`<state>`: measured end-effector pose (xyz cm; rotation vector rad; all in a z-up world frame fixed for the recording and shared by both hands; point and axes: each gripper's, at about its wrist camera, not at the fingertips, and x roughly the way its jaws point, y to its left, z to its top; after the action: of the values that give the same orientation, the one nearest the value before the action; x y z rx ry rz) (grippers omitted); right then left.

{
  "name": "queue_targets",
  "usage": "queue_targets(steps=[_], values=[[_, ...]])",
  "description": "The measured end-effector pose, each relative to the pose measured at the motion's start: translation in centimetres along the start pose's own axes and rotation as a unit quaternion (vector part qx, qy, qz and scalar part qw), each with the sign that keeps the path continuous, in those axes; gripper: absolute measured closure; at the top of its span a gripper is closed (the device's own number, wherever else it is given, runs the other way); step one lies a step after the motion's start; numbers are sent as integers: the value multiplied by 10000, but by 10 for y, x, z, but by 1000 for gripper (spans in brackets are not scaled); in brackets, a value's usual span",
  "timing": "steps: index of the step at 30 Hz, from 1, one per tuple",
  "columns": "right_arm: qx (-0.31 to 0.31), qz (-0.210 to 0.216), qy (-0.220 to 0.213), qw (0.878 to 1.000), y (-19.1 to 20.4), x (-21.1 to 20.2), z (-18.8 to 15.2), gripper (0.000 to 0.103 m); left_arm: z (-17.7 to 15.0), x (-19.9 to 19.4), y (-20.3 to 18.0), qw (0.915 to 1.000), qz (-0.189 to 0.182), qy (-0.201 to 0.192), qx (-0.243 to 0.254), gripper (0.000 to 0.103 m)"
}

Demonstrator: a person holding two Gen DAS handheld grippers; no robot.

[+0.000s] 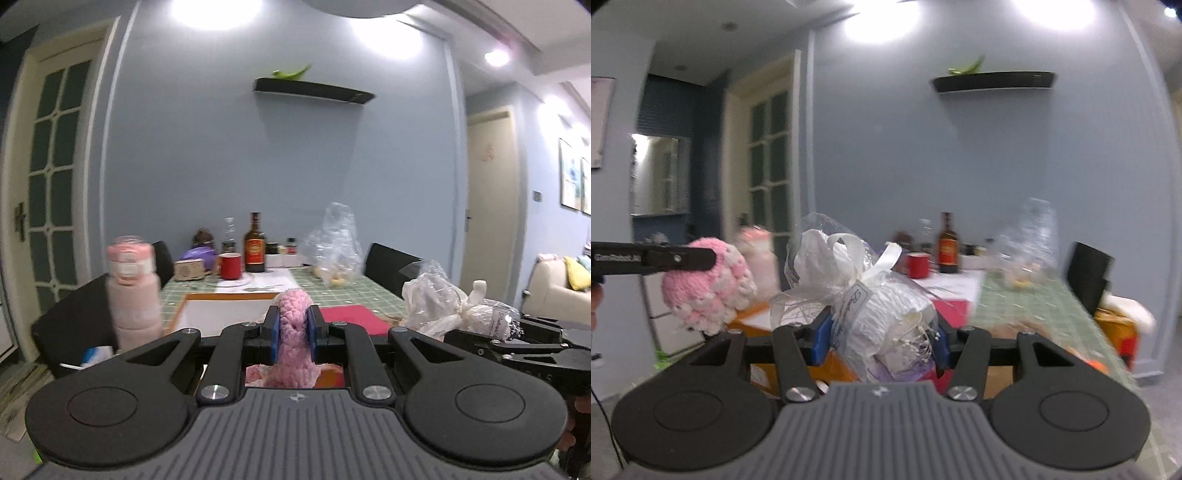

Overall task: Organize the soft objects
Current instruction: 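Carry the crocheted pouch with the left gripper into the orange box and release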

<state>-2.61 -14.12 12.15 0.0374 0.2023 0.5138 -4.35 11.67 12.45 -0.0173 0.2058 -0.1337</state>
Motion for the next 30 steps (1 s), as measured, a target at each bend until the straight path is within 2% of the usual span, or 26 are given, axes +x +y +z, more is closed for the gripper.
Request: queue_targets(steps=[3,7,12,17,23,26,30], values=[[-8,328,97,9994,8,32,12,51,11,16,22,9997,191,90,-143,86],[-212,489,275,9982,27,68,22,51,15,40,48,9983,321,313,-360,86],[-613,627,580,9945,46,108,20,51,9,73,65,9969,454,583,-252,86],[-891,714,885,9895,52,148,13,51,-2,92,73,9956,360,850,-131,86],[-1022,734,1244,9842,54,184,0,51,-10,110,74,9941,197,1034,271,86],[-1126,747,1381,9811,54,196,-5,51,-11,118,78,9929,-3,1177,184,87],[-1199,723,1462,9793,52,206,-9,51,-11,121,81,9932,-245,1126,153,87]])
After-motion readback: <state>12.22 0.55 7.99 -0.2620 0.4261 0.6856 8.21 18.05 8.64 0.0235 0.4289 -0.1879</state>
